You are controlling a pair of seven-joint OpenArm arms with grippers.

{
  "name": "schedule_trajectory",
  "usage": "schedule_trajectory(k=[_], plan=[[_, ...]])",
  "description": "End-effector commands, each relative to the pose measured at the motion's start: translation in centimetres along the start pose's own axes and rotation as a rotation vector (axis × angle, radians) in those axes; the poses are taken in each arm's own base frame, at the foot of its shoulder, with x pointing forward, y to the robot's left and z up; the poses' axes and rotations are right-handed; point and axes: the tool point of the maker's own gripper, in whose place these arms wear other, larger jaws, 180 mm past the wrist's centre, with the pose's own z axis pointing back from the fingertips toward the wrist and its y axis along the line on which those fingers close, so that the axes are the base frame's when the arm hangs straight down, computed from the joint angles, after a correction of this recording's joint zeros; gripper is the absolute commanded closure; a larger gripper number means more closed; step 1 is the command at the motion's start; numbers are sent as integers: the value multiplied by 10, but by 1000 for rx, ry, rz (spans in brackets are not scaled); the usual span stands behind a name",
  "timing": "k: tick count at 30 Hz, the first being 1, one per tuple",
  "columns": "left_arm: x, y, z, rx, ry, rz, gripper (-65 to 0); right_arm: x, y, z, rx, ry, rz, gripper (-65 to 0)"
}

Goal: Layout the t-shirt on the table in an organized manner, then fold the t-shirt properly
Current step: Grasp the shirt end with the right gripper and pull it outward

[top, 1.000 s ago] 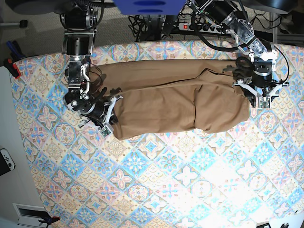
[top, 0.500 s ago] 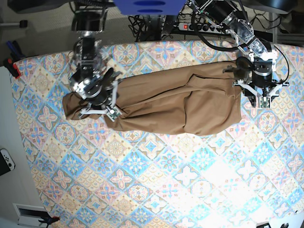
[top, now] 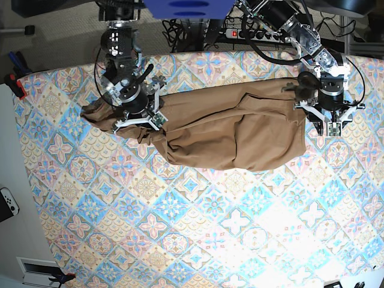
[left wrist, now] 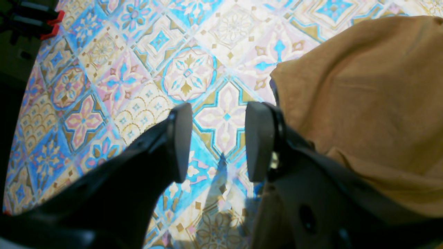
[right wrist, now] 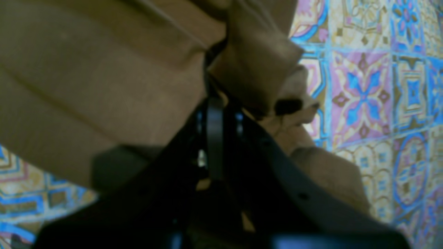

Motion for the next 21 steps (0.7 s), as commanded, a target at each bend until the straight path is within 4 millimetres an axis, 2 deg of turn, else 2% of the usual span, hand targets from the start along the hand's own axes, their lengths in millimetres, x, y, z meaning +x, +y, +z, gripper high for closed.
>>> schedule_trajectory(k=[1, 3, 10, 15, 17, 21], plan=[[13, 2, 2, 9, -48, 7, -249, 12, -1, 1, -1, -36, 3, 0], [8, 1, 3, 6, -37, 3, -249, 13, -1, 1, -4, -36, 3, -4], [5, 0, 4, 2, -30, 1, -249, 16, 0, 1, 3, -55, -21, -130], [5, 0, 4, 3, -29, 1, -249, 31, -15, 10, -43, -96, -7, -176], [5, 0, 4, 3, -29, 1, -249, 42, -25, 18, -74, -129, -5, -173], [5, 0, 4, 3, -29, 1, -249, 82, -43, 42, -110, -301, -86, -174]])
